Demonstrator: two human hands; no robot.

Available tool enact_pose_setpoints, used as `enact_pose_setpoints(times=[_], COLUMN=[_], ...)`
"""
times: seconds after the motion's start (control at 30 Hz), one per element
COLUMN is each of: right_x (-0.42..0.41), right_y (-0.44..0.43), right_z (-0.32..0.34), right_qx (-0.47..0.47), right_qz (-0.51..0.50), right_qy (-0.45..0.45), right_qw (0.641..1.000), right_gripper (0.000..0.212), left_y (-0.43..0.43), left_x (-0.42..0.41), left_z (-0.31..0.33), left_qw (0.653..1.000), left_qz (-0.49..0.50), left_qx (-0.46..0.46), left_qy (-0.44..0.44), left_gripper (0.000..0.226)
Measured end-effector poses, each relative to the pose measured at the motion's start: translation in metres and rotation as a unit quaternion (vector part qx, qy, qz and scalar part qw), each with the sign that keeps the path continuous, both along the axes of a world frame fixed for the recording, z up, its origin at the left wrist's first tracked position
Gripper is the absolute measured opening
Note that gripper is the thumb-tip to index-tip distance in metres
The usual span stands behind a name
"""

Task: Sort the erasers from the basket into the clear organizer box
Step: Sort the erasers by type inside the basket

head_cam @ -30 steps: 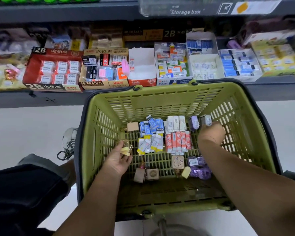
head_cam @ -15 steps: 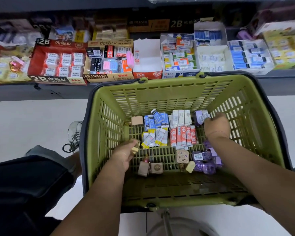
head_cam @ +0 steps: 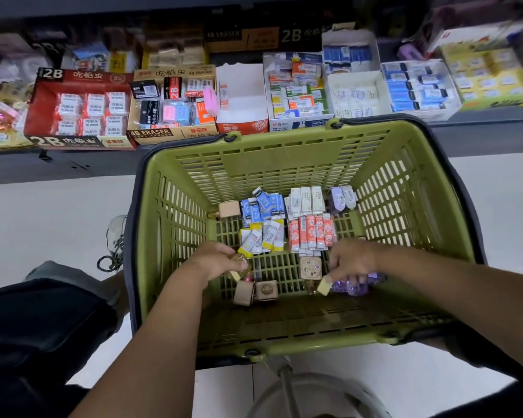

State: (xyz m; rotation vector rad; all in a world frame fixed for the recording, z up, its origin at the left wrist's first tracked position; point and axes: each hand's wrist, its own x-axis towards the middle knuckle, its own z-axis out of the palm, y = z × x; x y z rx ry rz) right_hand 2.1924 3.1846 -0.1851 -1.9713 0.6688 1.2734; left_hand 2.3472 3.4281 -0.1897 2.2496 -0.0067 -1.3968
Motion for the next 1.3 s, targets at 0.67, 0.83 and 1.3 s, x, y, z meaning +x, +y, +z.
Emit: enact_pose_setpoints(times=[0.67,0.83,1.3], right_x=[0.007,0.034,0.070], right_y=[0.040,0.041,0.116], right_z=[-0.008,0.019,0.000], right_qx=[-0.105,0.039,0.244], right_qz=[-0.035,-0.153,-0.360], right_qy=[0.095,-0.020,-0.085], right_qw=[0.989,0.987,0.897], right_gripper=[0.043,0.034,0.025], left_y=[0.004,-0.002,0.001], left_x=[-0.006,-0.002,-0.012], left_z=[0.000,0.012,0.014], left_qw=[0.983,0.967,0.937], left_qz=[0.130,0.167,0.264], left_qx=[-0.071,-0.102,-0.112], left_qy=[0.106,0.164,0.201], left_gripper=[0.052,0.043,0.035])
